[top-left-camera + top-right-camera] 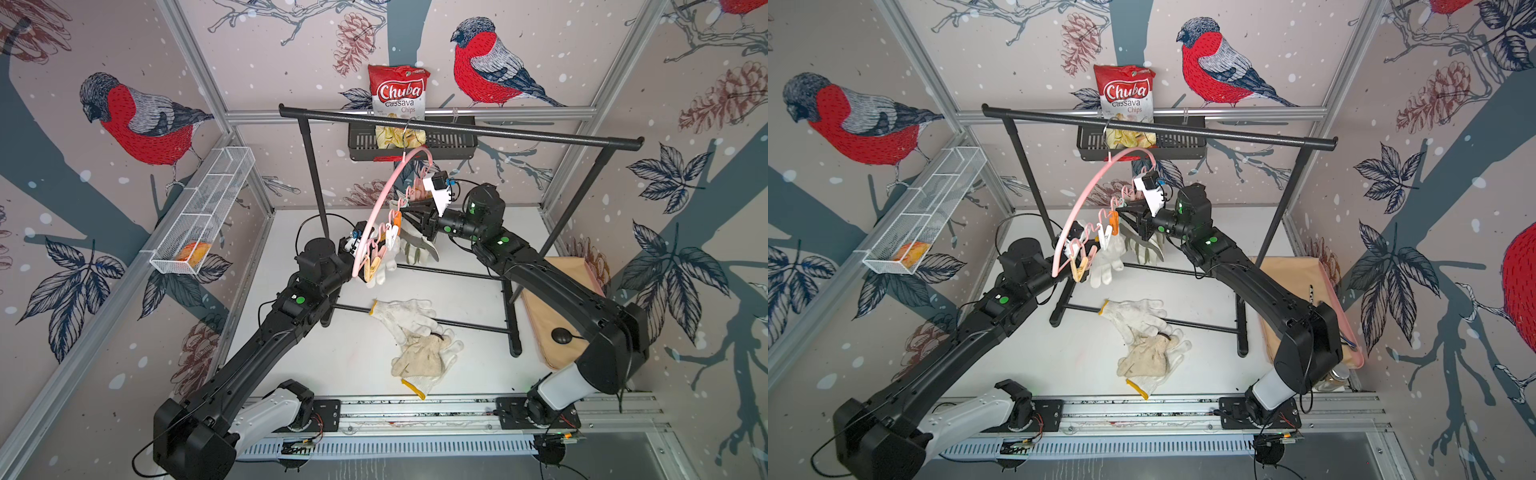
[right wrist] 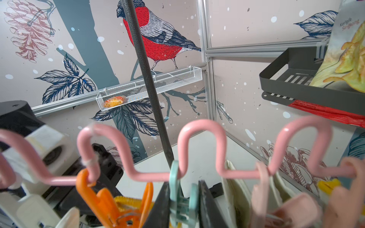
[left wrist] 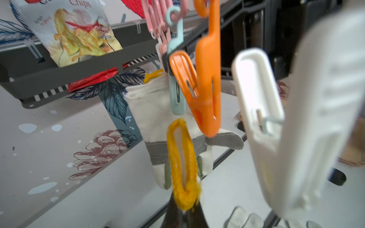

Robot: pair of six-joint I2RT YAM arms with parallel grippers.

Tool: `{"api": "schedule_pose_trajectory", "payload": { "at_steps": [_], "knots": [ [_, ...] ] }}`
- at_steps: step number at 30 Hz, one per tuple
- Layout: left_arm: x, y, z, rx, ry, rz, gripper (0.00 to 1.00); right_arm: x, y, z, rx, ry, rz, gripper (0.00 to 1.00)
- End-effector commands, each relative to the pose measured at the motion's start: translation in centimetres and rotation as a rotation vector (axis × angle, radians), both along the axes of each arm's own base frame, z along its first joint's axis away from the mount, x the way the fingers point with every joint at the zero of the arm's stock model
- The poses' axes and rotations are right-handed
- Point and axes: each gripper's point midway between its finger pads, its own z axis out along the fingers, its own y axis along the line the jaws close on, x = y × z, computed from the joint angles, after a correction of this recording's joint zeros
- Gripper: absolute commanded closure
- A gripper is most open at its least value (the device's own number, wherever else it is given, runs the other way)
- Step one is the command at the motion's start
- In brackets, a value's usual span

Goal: Clip the gloves onto a hanger to dry
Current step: Open the clamp at the hanger.

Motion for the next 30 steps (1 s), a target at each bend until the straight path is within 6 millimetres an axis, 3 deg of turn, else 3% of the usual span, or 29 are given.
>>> {"api": "schedule_pose_trajectory", "payload": {
  "at_steps": [1,11,17,30],
  "knots": [
    [-0.4,-0.3,-0.3,0.048,-0.033,-0.04,1.0,-0.7,-0.1,1.2,0.022,-0.03,0.023,0.86],
    [0.8,-2.5,0.4,0.053,-0.128,-0.155,1.0,-1.6,-0.4,1.2,0.023,-0.034,0.058,0.88],
    [1.6,-2.2,1.1,-0.025,-0.119,-0.209,1.0,-1.9,-0.8,0.9,0.023,-0.03,0.073,0.89],
    [0.3,-3.0,2.4,-0.071,-0.151,-0.402,1.0,-1.8,-1.0,1.0,0.033,-0.024,0.098,0.89]
  ]
}}
